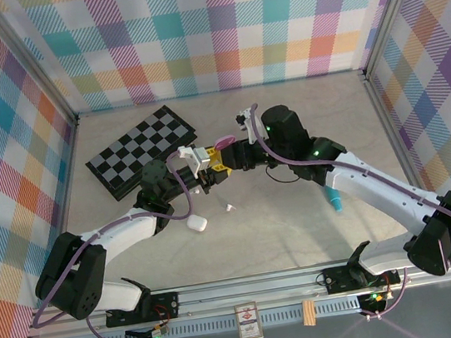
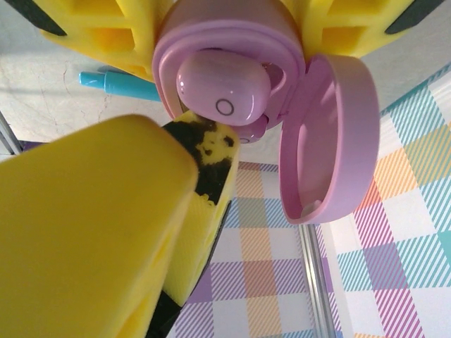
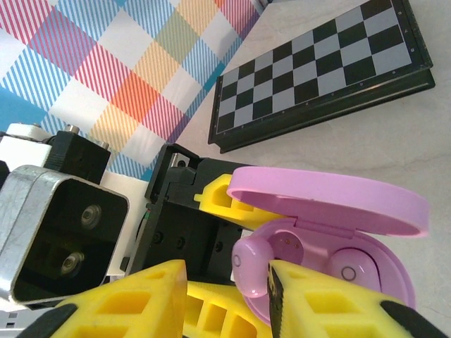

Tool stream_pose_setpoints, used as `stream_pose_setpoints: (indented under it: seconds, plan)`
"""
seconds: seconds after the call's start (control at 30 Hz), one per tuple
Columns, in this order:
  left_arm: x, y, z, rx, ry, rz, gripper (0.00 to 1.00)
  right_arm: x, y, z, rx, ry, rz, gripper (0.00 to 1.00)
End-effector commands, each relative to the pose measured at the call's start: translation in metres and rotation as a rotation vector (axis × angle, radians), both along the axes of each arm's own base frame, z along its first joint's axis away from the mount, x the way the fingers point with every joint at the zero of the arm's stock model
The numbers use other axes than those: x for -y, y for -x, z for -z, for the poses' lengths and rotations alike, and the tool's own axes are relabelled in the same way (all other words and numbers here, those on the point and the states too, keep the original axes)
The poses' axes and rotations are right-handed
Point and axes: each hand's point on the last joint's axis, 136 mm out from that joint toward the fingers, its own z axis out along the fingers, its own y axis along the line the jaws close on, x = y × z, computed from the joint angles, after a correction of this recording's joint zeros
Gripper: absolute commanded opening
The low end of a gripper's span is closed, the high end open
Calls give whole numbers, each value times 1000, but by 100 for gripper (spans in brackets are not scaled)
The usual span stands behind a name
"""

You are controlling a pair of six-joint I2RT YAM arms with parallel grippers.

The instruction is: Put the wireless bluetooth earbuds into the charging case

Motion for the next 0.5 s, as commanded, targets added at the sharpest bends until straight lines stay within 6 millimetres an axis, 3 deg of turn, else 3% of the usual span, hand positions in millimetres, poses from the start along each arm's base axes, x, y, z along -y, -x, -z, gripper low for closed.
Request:
stream_pose_setpoints:
  seconds: [0.0, 0.2, 0.47]
  plan:
    - [3, 8, -31, 108, 51, 24, 30, 5, 7, -15, 35, -11, -9, 38]
    - [2, 9, -31, 111, 50, 21, 30, 4, 10, -20, 52, -16, -23, 40]
    - [0, 6, -22, 115, 24, -1, 30, 14, 22, -47, 164, -69, -29, 46]
